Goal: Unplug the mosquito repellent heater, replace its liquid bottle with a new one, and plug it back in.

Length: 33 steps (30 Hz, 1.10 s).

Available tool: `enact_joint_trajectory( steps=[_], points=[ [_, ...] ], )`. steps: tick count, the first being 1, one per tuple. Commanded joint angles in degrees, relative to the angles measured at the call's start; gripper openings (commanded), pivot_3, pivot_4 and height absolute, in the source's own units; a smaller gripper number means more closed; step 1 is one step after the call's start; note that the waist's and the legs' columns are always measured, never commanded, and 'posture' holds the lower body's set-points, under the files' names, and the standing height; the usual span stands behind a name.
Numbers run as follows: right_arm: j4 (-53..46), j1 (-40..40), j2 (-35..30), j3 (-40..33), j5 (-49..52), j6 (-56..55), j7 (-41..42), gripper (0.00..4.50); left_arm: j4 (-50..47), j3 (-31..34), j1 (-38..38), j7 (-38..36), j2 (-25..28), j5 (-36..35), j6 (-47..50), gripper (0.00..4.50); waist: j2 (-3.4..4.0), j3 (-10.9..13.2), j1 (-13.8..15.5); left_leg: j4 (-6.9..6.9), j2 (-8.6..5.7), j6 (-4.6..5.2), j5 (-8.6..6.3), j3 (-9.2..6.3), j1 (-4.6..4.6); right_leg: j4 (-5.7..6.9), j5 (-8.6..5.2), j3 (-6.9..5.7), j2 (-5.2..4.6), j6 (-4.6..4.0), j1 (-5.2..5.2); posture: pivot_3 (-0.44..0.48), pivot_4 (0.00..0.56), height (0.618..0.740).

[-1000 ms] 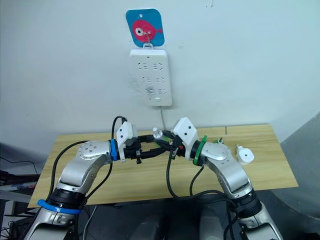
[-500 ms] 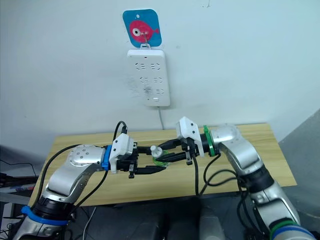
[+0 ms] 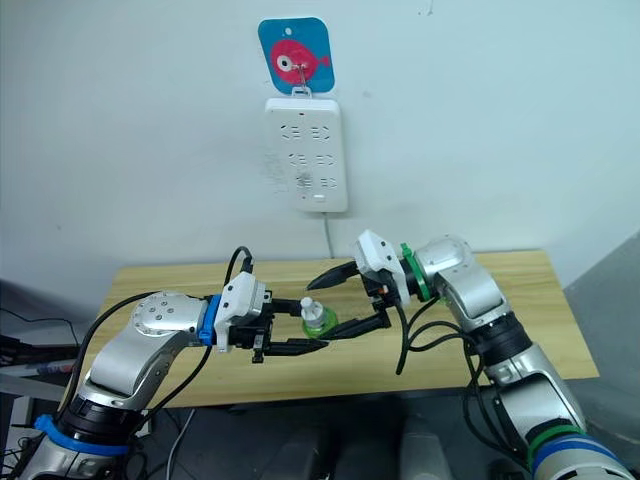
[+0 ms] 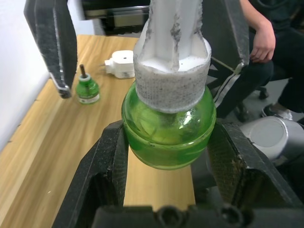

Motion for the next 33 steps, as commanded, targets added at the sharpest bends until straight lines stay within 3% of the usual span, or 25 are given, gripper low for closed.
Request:
enact_joint_trajectory(
  steps=[1, 4, 9, 14, 22, 33],
  points=[
    [-6.8, 3.0, -2.3, -3.9, 0.3, 2.9, -5.2, 3.9, -0.1, 2.4, -0.3, 1.8, -0.2, -0.9, -0.4, 2.18, 0.0, 0.0, -0.1, 0.0, -0.01, 0.0, 0.0, 0.03, 0.0, -0.01, 0.0, 0.0, -0.01, 0.0, -0.01, -0.013, 0.232, 0.74],
    [-12.3, 6.3, -2.0, -5.6, -0.5, 5.0, -12.4, 3.9, 1.0, 3.2, -0.3, 3.6, -0.8, -0.6, -0.6, 2.18, 0.0, 0.0, -0.2, -0.01, 0.03, 0.0, 0.0, 0.03, 0.01, 0.03, 0.0, 0.0, -0.03, 0.0, -0.03, -0.015, 0.229, 0.74],
    [-21.1, 10.7, 4.0, -3.1, -6.1, 4.7, -26.4, 3.9, 4.8, 3.3, -1.4, 6.0, -2.0, 1.6, -3.0, 2.18, 0.01, 0.0, -0.4, -0.04, 0.08, -0.05, 0.02, 0.08, 0.02, 0.12, 0.0, 0.03, -0.01, 0.0, -0.12, -0.035, 0.218, 0.74],
    [-20.2, 8.3, 9.5, -0.2, -8.2, 6.0, -32.2, 3.9, 7.1, 2.6, -4.1, 5.9, -2.9, 1.6, -3.2, 2.18, -0.02, 0.0, -0.3, 0.03, -0.02, -0.05, 0.03, 0.09, 0.02, 0.09, 0.01, -0.02, 0.02, 0.0, -0.07, -0.048, 0.205, 0.74],
    [-12.1, 4.5, 11.9, 0.0, -11.1, 3.8, -35.5, 3.9, 8.0, 1.2, -5.3, 5.4, -4.4, 2.1, -3.4, 2.18, -0.03, -0.1, -0.4, 0.01, -0.02, -0.05, 0.03, 0.1, 0.03, 0.11, 0.01, -0.03, 0.1, 0.0, -0.1, -0.059, 0.195, 0.74],
    [-19.8, 7.9, -1.3, -6.3, 0.1, 8.4, -23.3, 3.9, 7.9, 1.8, -4.0, 4.6, -3.7, 2.0, -3.2, 2.18, -0.03, -0.1, -0.4, 0.01, -0.01, -0.04, 0.03, 0.13, 0.02, 0.09, 0.01, -0.02, 0.12, 0.0, -0.08, -0.06, 0.207, 0.74]
  ],
)
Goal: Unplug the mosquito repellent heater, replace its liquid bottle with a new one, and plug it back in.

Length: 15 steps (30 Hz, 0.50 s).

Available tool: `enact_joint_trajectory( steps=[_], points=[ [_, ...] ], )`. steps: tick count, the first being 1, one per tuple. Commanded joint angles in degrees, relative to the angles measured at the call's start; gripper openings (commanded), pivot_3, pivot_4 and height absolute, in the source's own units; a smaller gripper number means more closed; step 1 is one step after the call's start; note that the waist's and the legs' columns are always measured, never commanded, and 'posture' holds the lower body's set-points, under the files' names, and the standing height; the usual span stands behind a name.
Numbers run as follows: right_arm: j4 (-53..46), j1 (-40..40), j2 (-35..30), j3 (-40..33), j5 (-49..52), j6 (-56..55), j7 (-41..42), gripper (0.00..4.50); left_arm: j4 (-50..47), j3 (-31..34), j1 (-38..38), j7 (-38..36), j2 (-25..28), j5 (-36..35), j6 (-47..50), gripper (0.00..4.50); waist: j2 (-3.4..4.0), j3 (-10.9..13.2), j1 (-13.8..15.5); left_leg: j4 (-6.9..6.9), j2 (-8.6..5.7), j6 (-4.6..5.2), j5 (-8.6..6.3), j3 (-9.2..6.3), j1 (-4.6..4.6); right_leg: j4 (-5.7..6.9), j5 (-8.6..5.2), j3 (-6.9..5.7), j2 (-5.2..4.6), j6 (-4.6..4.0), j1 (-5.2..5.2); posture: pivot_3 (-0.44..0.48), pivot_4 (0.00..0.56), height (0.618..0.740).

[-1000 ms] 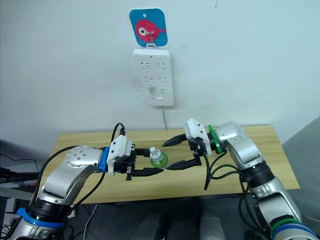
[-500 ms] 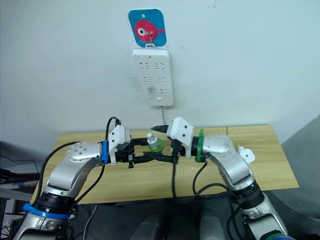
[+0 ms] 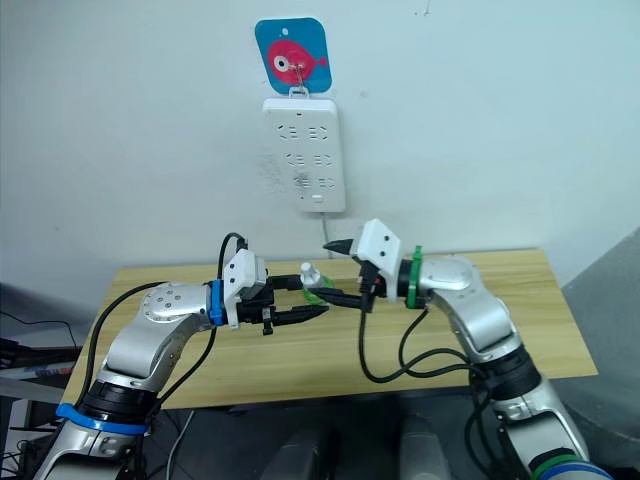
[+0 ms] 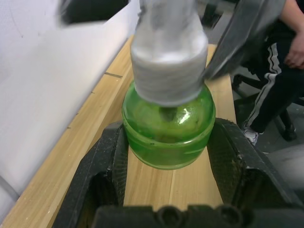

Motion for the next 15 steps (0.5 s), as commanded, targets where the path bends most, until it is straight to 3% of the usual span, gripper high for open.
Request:
enact_joint_trajectory(
  steps=[1, 4, 11, 15],
  points=[
    [-5.1, 1.6, -2.3, -1.1, 4.8, 1.7, 4.7, 3.9, -1.3, 0.6, 0.1, -0.7, 0.5, -0.6, -0.5, 2.18, 0.0, 0.0, 0.0, 0.0, 0.02, 0.0, 0.0, -0.01, 0.0, 0.0, 0.0, 0.0, -0.01, 0.0, 0.01, -0.06, 0.207, 0.74],
    [-5.7, 1.6, -1.2, 0.4, 5.2, 2.8, 3.9, 3.9, -0.7, 0.7, -0.4, -0.8, 0.5, -0.3, -1.0, 2.18, 0.0, 0.0, -0.1, -0.01, 0.05, 0.0, 0.0, 0.0, 0.0, 0.0, 0.0, 0.0, -0.02, 0.0, 0.0, -0.058, 0.206, 0.74],
    [-0.8, -2.3, 9.8, 4.6, -0.2, 3.5, -6.7, 3.9, -0.4, 0.6, -1.3, -0.8, -0.2, -0.2, -1.2, 2.18, 0.0, 0.0, -0.4, 0.01, 0.09, -0.02, 0.01, 0.05, 0.02, 0.06, 0.03, 0.03, -0.02, -0.05, -0.04, -0.058, 0.206, 0.74],
    [0.7, -2.7, 10.8, 4.5, -2.0, 2.9, -8.4, 3.9, -0.2, 0.4, -1.5, -0.7, -0.5, -0.1, -1.2, 2.18, -0.01, 0.0, 0.1, 0.02, -0.03, -0.01, 0.01, -0.02, -0.01, 0.01, 0.04, -0.01, -0.01, -0.05, -0.02, -0.062, 0.208, 0.74]
  ],
)
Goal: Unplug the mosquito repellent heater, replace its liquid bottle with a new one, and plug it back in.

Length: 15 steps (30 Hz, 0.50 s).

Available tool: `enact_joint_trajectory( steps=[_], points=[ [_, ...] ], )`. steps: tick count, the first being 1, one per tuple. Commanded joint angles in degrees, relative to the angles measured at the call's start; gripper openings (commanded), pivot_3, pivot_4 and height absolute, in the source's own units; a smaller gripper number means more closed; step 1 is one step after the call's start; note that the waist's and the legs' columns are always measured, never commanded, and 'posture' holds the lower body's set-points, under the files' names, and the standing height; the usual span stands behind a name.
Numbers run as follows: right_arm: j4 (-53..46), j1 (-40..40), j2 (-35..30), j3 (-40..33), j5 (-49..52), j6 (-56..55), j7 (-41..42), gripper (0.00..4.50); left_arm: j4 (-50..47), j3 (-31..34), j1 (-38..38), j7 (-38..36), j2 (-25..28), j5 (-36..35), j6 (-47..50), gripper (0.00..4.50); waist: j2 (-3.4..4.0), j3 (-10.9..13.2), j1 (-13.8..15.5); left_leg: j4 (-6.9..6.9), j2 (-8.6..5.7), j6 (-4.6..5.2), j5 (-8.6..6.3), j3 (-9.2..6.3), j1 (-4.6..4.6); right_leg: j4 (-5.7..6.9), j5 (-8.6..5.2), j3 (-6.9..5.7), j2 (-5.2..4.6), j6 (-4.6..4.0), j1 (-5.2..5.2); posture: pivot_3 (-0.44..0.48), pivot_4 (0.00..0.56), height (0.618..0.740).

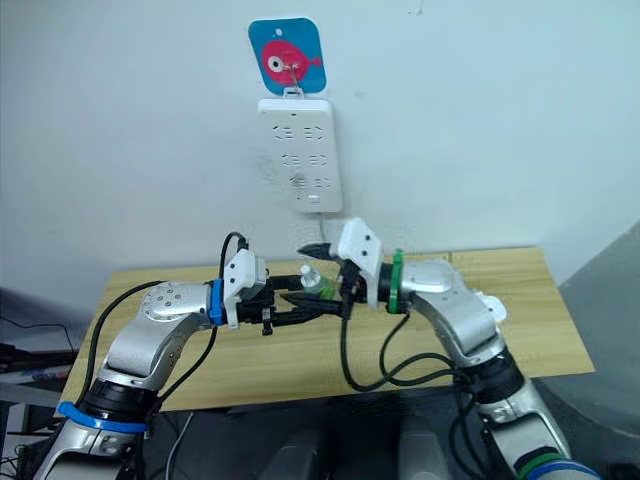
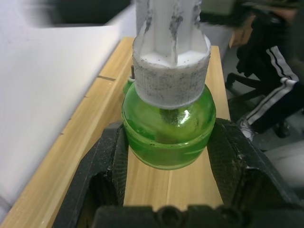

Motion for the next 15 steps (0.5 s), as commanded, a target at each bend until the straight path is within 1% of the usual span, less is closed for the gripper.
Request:
enact_joint_trajectory(
  steps=[1, 4, 9, 12, 15],
  points=[
    [-0.6, -0.5, -0.6, -0.8, -1.1, -1.2, -0.7, 3.9, -0.6, 0.3, -0.7, 0.0, -0.3, -0.2, -0.8, 2.18, 0.0, 0.0, 0.1, 0.0, -0.02, 0.0, 0.0, 0.0, 0.0, 0.0, 0.0, 0.0, 0.0, 0.0, 0.0, -0.062, 0.208, 0.74],
    [-1.9, 0.7, -3.8, -2.3, 0.0, -0.7, 1.7, 3.9, -0.6, 0.3, -0.7, -0.1, -0.3, -0.2, -0.7, 2.18, 0.0, 0.0, 0.0, 0.0, 0.0, 0.0, 0.0, 0.02, 0.01, 0.01, 0.0, 0.0, 0.0, 0.0, 0.0, -0.064, 0.208, 0.74],
    [-7.6, 3.3, -11.1, -6.1, 6.4, 3.3, 7.8, 3.9, 0.0, 0.7, -0.6, 0.0, -0.1, 0.1, -1.3, 2.18, 0.0, 0.0, -0.1, 0.0, 0.02, 0.0, 0.0, 0.04, 0.0, 0.01, 0.0, 0.0, 0.0, 0.0, 0.0, -0.069, 0.206, 0.74],
    [-11.2, 3.8, -12.6, -7.0, 11.3, 7.1, 9.6, 3.9, -0.6, 0.5, -0.1, 0.0, -0.2, 0.0, -1.4, 2.18, 0.0, 0.0, -0.3, -0.01, 0.08, 0.01, 0.0, 0.04, 0.0, 0.01, 0.0, 0.01, 0.0, 0.0, 0.0, -0.069, 0.202, 0.74],
    [-12.8, 3.3, -11.9, -7.2, 14.7, 10.4, 8.8, 3.9, -1.0, 0.3, 0.3, 0.0, -0.3, 0.0, -1.3, 2.18, 0.0, 0.0, -0.5, -0.01, 0.15, 0.0, 0.0, 0.05, 0.02, 0.03, 0.0, 0.02, -0.01, 0.0, 0.0, -0.069, 0.198, 0.74]
  ],
)
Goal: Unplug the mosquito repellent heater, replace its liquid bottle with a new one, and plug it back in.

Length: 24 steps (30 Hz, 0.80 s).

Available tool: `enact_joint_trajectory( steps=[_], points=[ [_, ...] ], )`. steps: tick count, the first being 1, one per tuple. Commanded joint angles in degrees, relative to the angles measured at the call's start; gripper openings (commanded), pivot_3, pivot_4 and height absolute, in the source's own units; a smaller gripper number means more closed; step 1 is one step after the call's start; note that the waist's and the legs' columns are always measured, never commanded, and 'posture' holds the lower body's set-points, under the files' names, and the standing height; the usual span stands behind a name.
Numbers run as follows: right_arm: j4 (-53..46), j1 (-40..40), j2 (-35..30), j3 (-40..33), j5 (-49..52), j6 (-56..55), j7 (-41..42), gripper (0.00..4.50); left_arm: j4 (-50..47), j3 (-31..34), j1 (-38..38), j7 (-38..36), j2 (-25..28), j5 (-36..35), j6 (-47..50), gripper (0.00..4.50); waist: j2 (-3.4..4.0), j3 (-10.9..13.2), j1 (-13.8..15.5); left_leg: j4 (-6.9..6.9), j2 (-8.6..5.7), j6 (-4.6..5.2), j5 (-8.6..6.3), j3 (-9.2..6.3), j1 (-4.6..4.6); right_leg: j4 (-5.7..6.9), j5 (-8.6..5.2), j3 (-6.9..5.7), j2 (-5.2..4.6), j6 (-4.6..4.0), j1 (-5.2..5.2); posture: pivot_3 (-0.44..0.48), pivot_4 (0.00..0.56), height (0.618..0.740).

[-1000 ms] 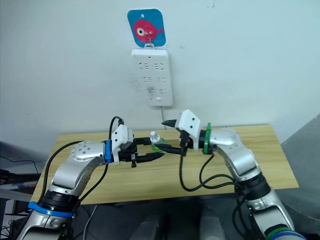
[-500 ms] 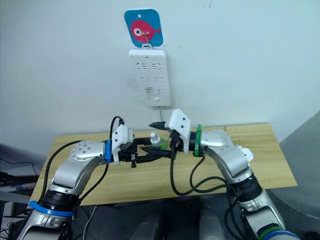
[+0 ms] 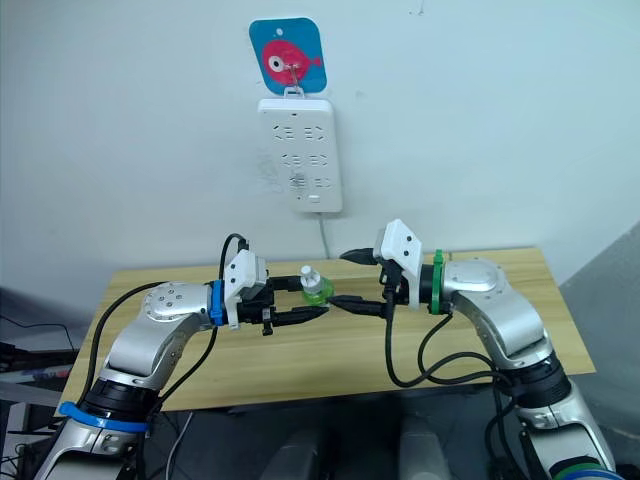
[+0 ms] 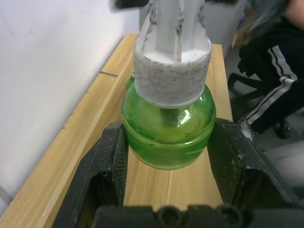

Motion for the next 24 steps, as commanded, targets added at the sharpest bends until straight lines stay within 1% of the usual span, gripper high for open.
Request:
enact_joint_trajectory(
  steps=[1, 6, 8, 11, 13, 24],
  points=[
    [-3.0, -1.1, 1.6, -0.9, 4.1, 3.2, -1.0, 3.9, -2.2, 0.4, 0.3, 0.0, 0.0, -0.2, -1.1, 2.18, -0.01, 0.0, 0.0, 0.0, 0.0, 0.0, 0.0, -0.01, 0.0, 0.0, 0.0, 0.0, 0.0, 0.0, 0.0, -0.069, 0.197, 0.74],
    [1.3, -3.5, 6.6, 1.0, 2.4, 4.1, -5.5, 3.9, -2.6, 0.2, 0.1, -0.2, -0.1, -0.2, -1.0, 2.18, -0.02, 0.0, 0.1, 0.02, -0.04, 0.0, 0.0, 0.01, 0.0, 0.0, 0.0, 0.01, -0.01, -0.01, 0.01, -0.066, 0.19, 0.74],
    [2.1, -3.7, 7.1, 1.7, 0.6, 2.4, -6.1, 3.9, -2.7, 0.1, -0.1, -0.2, -0.1, -0.2, -0.9, 2.18, -0.03, -0.1, 0.2, 0.02, -0.05, 0.0, 0.0, 0.0, 0.0, 0.0, 0.01, 0.0, -0.01, -0.01, 0.01, -0.061, 0.188, 0.74],
    [2.6, -3.7, 7.3, 1.8, -0.2, 1.1, -6.4, 3.31, -3.4, 0.2, -0.1, -0.2, 0.1, -0.4, -0.5, 2.18, -0.03, -0.1, 0.4, 0.02, -0.1, 0.0, 0.0, -0.02, -0.02, -0.01, 0.01, -0.01, 0.0, -0.01, 0.0, -0.061, 0.188, 0.74],
    [2.7, -3.9, 7.2, 2.1, -0.4, 0.8, -6.2, 2.61, -3.9, 0.3, 0.2, -0.3, 0.3, -0.5, -0.3, 2.18, -0.03, -0.1, 0.4, 0.02, -0.11, 0.0, 0.0, 0.0, -0.02, -0.01, 0.01, 0.0, -0.01, -0.01, 0.0, -0.061, 0.188, 0.74],
    [3.1, -3.6, 8.3, 3.2, -1.5, -2.0, -5.6, 2.61, -3.7, 0.3, 0.2, -0.5, 0.5, -0.3, -0.2, 2.18, -0.03, -0.1, 0.3, 0.03, -0.08, 0.0, 0.0, 0.0, 0.0, 0.02, 0.01, 0.0, 0.0, -0.01, 0.0, -0.055, 0.199, 0.74]
  ],
)
